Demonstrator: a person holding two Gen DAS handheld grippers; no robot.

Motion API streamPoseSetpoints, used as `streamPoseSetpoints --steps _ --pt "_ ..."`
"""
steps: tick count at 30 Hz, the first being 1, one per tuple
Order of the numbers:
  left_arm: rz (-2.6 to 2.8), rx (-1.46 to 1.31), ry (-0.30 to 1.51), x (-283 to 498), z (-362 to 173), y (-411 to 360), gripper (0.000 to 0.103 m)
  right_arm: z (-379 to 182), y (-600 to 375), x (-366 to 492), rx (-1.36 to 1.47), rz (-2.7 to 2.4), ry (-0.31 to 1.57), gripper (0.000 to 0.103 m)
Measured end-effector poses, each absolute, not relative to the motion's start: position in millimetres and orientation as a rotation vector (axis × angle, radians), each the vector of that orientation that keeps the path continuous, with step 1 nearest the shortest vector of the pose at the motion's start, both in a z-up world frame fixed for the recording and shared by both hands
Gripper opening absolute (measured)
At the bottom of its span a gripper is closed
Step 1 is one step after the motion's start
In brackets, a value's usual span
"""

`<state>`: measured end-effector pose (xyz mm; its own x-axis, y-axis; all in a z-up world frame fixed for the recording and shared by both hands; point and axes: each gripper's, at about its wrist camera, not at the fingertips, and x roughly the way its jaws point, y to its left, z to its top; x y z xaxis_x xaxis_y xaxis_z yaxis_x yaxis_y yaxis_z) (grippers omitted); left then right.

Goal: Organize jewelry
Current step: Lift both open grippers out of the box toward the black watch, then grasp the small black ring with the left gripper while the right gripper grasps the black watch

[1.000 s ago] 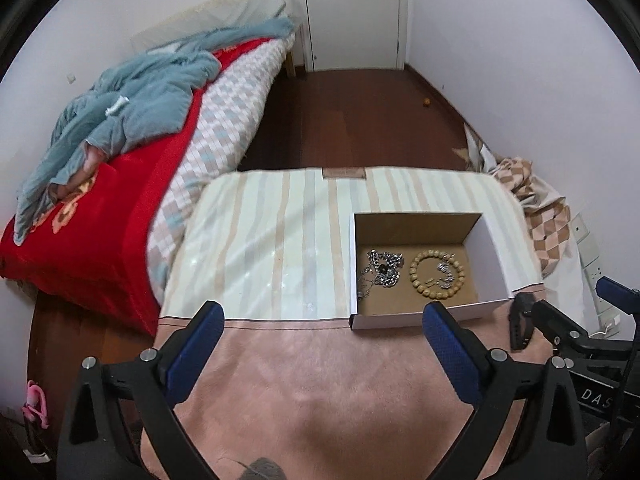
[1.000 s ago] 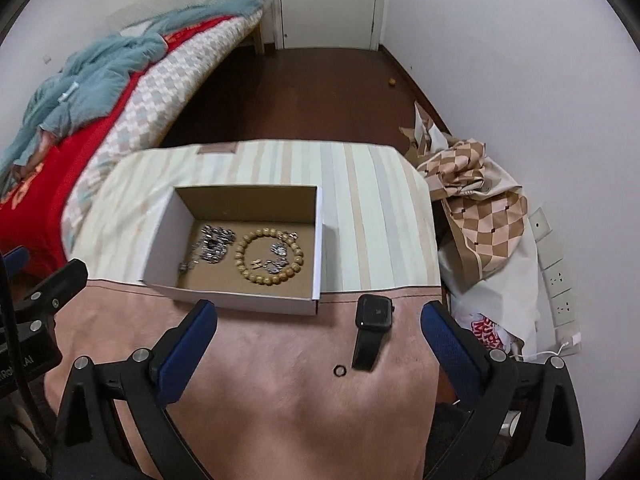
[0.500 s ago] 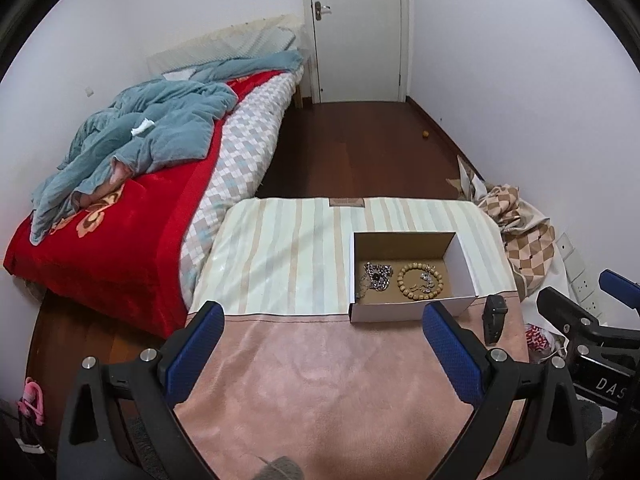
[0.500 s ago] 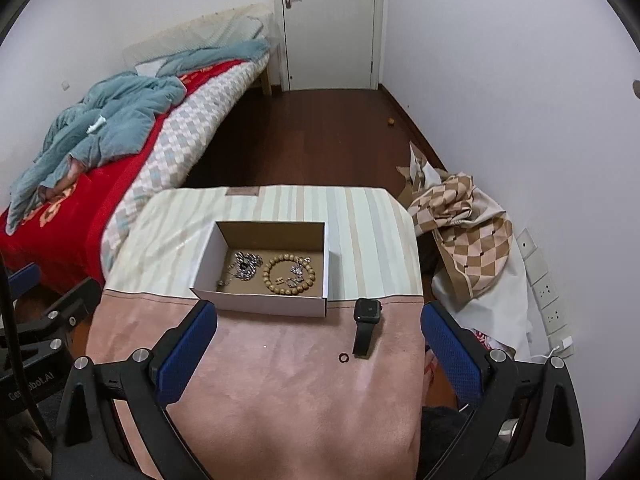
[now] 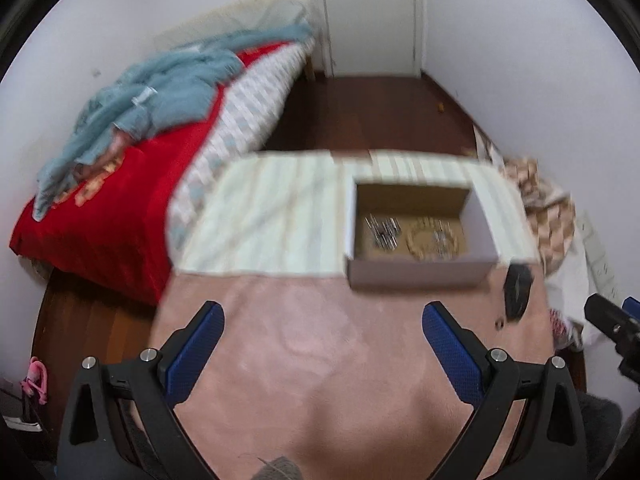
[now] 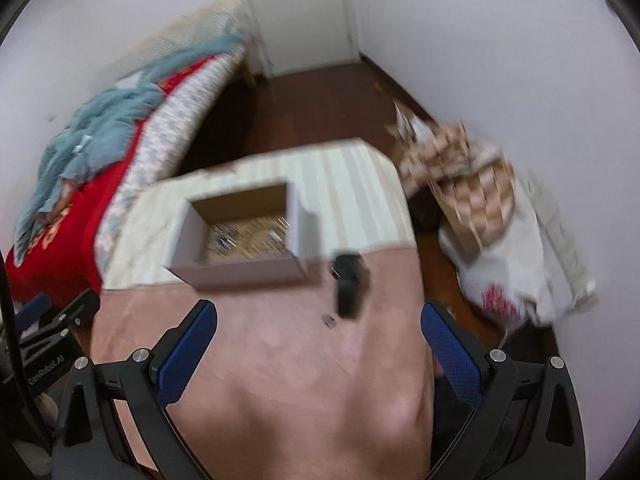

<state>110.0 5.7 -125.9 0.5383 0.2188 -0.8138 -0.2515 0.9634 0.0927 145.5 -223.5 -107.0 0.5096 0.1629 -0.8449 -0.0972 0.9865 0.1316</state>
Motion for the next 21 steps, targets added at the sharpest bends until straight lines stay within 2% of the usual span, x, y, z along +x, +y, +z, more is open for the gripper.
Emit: streamPoseSetpoints --steps 6,9,10,12,16,21 --pt "0.122 -0.036 1.087 141 -193 -53 0.101 -174 -264 151 0.087 0.079 1.115 0.102" --pt "0.07 -0.031 1.123 155 -214 -74 0.101 -197 -279 156 0.088 0.062 1.144 0.085" --pt "0.057 -0.025 1.129 159 -219 -80 0.101 -205 -283 159 0.086 0.055 1.157 0.082" --pt "0.022 -0.01 1.145 169 -230 -95 0.1 -216 -291 163 0.091 0.038 1.168 0.082" --pt "-0.033 0.004 1.158 182 -240 -114 0.085 -227 -304 174 0.101 0.011 1.171 0.082" --pt "-0.091 0.028 1.163 192 -247 -133 0.085 -228 -315 188 0.12 -0.001 1.158 0.082"
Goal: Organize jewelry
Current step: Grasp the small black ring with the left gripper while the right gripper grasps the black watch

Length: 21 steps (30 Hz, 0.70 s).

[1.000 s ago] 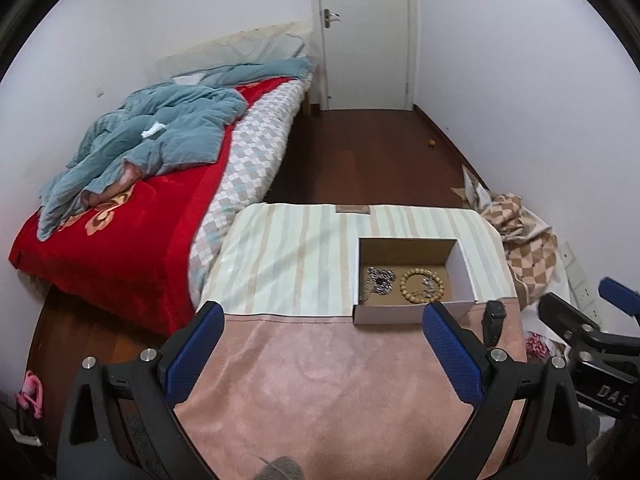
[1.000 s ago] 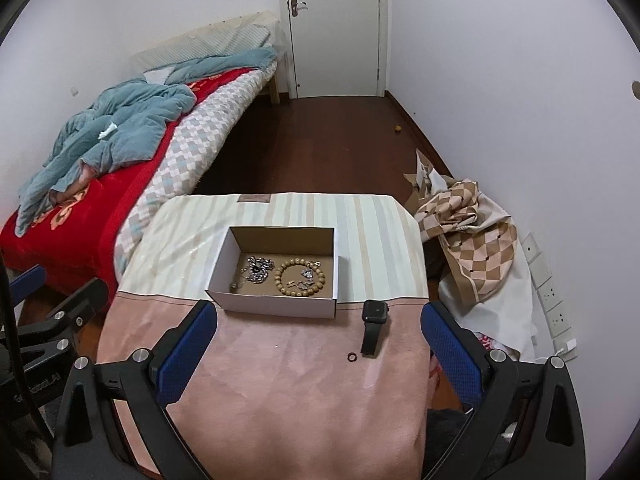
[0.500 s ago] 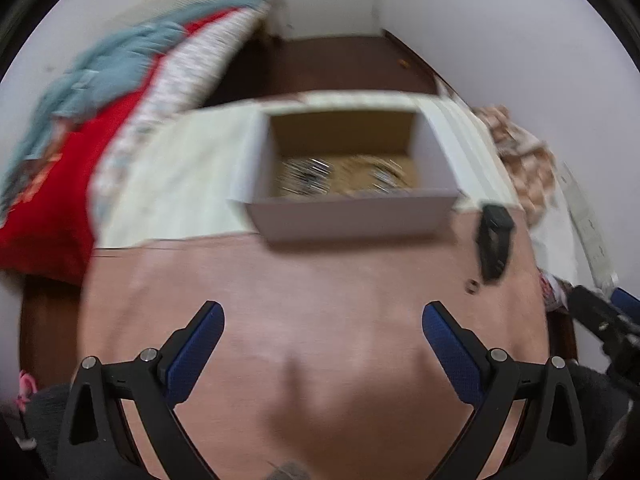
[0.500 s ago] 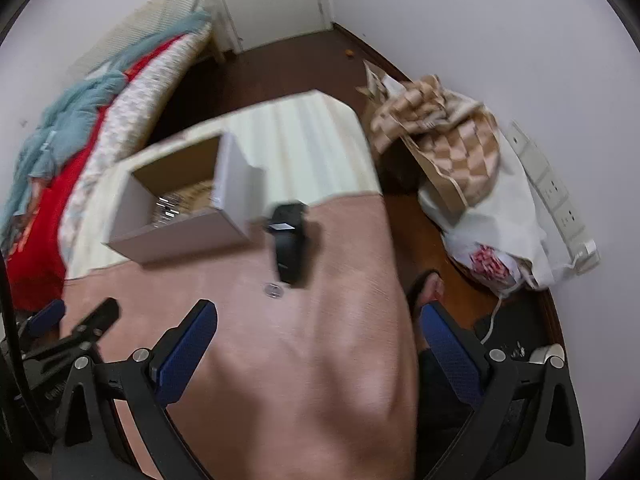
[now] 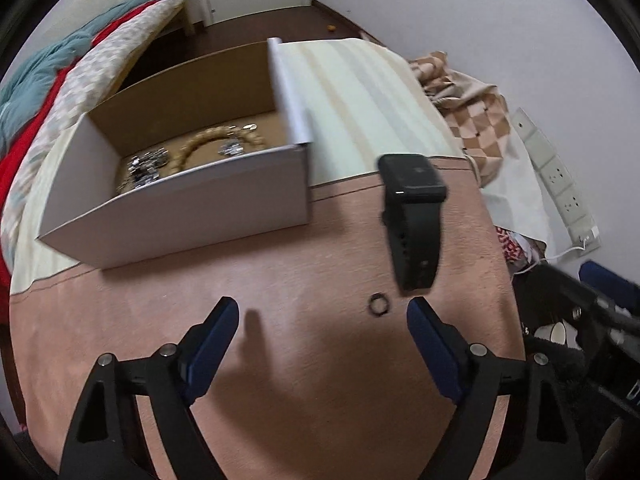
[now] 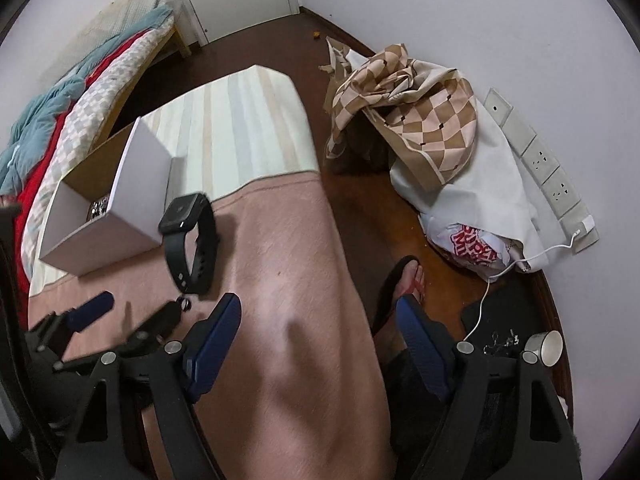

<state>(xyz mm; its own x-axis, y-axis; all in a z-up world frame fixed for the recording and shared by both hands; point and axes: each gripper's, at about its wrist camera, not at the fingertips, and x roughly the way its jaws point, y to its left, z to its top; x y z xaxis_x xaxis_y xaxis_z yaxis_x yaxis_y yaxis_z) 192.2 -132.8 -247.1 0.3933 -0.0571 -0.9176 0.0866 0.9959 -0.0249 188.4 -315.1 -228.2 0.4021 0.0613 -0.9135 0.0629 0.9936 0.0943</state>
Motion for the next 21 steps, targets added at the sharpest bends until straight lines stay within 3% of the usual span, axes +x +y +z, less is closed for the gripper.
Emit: streamPoseSetpoints --steps 2,3,6,7,8,12,21 --pt "-0.106 0.043 1.157 196 -248 -137 0.079 -228 -319 193 0.127 -0.008 1.152 0.082" --pt "-0.114 0.051 1.157 198 -248 -139 0.067 -228 -320 195 0.132 -0.01 1.149 0.082" --pt "-0.141 0.058 1.17 200 -251 -144 0.049 -229 -325 198 0.145 -0.018 1.145 0.082" --pt "-0.146 0.06 1.171 201 -252 -145 0.039 -229 -326 199 0.15 -0.02 1.145 0.082" --pt "-0.143 0.071 1.162 200 -252 -145 0.036 -229 -328 200 0.156 -0.024 1.146 0.082" --pt "-0.156 0.083 1.147 200 -252 -146 0.01 -230 -330 200 0.167 -0.03 1.144 0.082" --pt "-0.128 0.032 1.157 189 -246 -115 0.01 -217 -320 199 0.205 0.03 1.114 0.08"
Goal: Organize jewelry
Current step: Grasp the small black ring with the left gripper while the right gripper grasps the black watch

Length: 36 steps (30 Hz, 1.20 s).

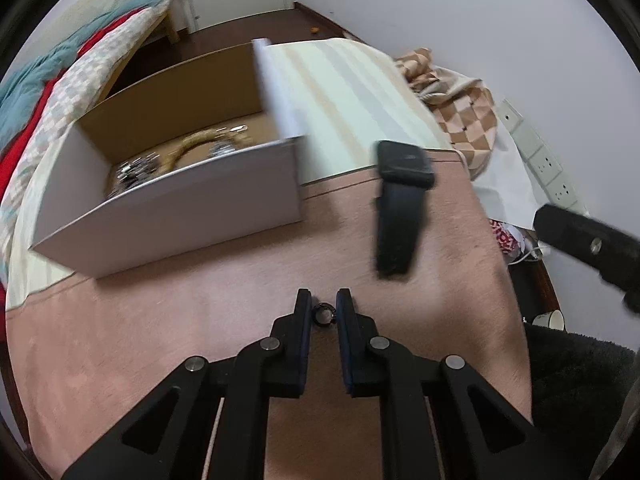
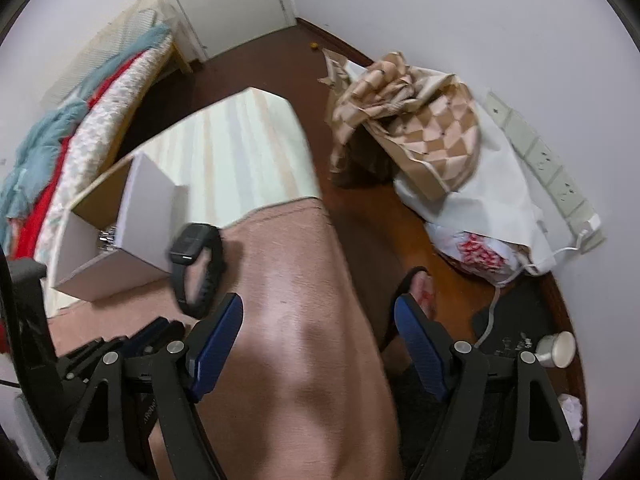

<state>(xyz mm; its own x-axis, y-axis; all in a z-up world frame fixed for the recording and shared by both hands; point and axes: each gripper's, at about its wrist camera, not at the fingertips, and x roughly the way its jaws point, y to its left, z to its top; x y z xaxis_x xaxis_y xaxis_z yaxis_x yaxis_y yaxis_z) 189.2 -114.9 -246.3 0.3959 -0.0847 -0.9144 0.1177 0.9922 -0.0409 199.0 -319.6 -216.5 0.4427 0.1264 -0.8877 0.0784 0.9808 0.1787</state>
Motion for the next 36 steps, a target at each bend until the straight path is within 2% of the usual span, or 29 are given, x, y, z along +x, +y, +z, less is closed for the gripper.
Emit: streamPoseSetpoints --steps 12,14,16,17,18,22,23,24,36 --pt "0.04 -0.051 1.167 167 -243 -36 0.01 -224 -244 228 0.204 0.184 1.112 0.08" --pt "0.043 -0.058 1.163 165 -240 -31 0.01 -233 -234 233 0.191 0.199 1.141 0.068" --pt "0.042 -0.062 1.156 166 -238 -32 0.01 -242 -230 236 0.187 0.214 1.171 0.036" --pt "0.041 -0.065 1.153 165 -236 -33 0.01 -245 -227 235 0.186 0.222 1.18 0.031" --pt "0.039 -0.067 1.151 164 -235 -33 0.01 -247 -227 234 0.186 0.228 1.181 0.019" --pt "0.03 -0.083 1.139 165 -229 -32 0.01 -244 -230 227 0.198 0.237 1.149 0.015" --pt "0.027 -0.087 1.136 165 -227 -30 0.01 -242 -231 226 0.204 0.242 1.144 0.012" --pt "0.023 -0.092 1.131 165 -223 -30 0.01 -237 -232 225 0.211 0.247 1.141 0.004" --pt "-0.027 -0.161 1.026 196 -143 -6 0.01 -150 -223 230 0.305 0.395 1.01 0.003"
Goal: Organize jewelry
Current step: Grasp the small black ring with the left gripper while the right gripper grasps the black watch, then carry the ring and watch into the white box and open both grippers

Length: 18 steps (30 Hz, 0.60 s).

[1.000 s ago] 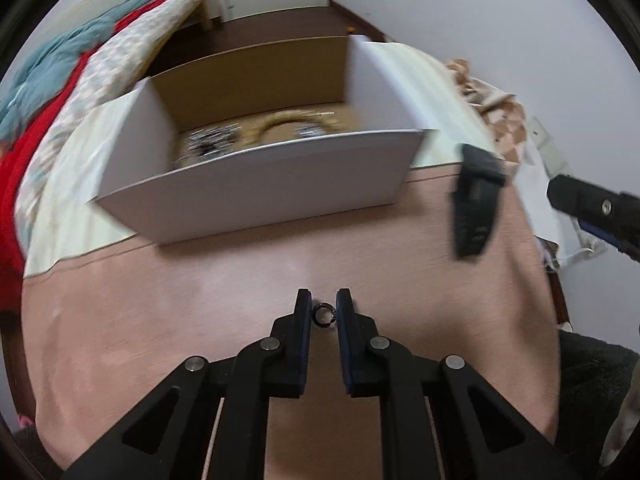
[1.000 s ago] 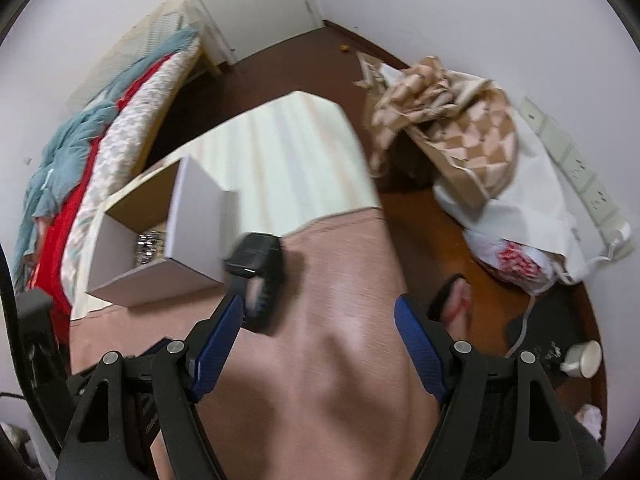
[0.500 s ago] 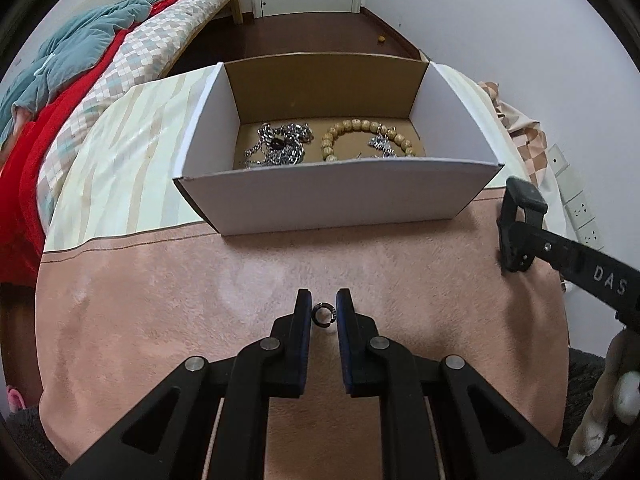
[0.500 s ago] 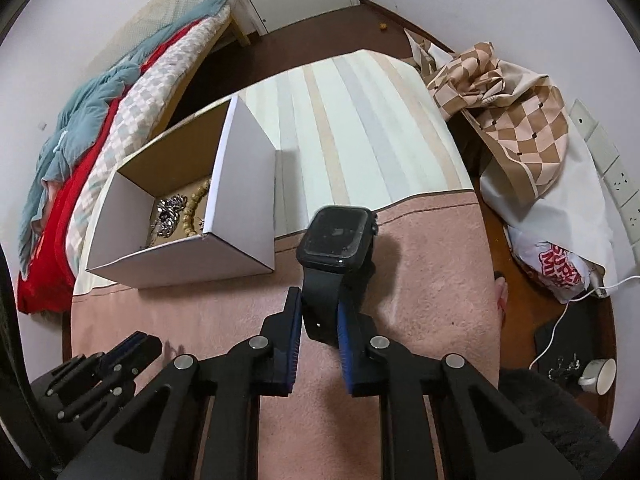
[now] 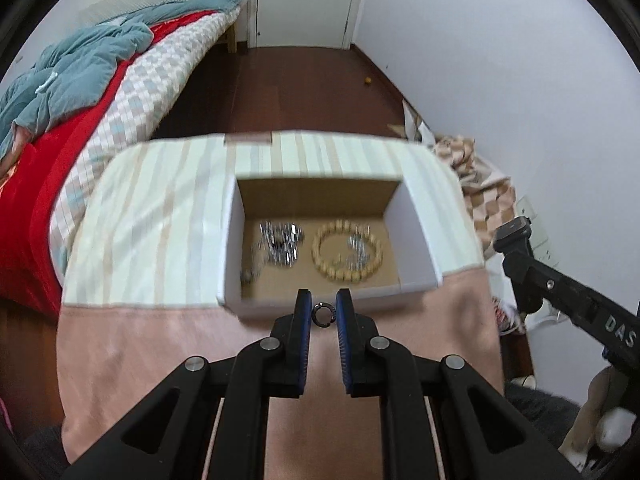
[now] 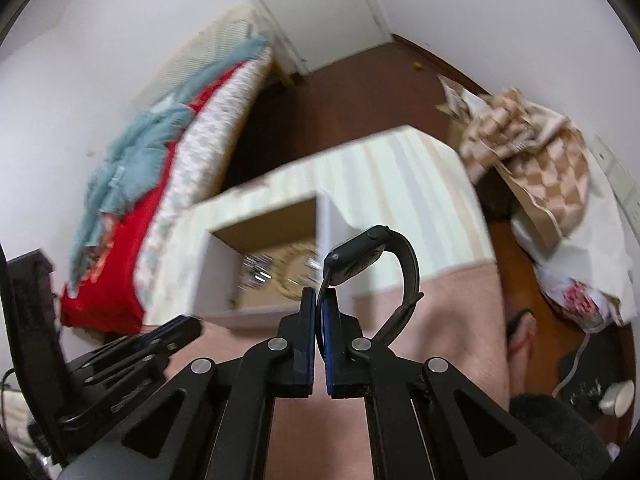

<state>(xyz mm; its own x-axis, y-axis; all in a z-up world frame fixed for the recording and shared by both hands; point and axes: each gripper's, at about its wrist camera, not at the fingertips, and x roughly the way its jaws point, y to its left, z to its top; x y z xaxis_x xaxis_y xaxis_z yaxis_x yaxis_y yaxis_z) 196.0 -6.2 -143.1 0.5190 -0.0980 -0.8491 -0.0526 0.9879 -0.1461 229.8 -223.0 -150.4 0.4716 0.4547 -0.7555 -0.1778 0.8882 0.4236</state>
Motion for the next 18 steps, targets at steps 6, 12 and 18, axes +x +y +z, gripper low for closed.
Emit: streamPoseSetpoints --steps 6,12,18 --pt "-0.028 -0.183 1.08 247 -146 19 0.01 -137 -175 271 0.272 0.512 1.044 0.003" --pt "-0.05 -0.215 1.166 282 -166 36 0.01 -165 -139 312 0.192 0.564 1.177 0.003" --pt "-0.039 -0.238 1.204 293 -170 38 0.013 -189 -122 322 0.118 0.612 1.276 0.004"
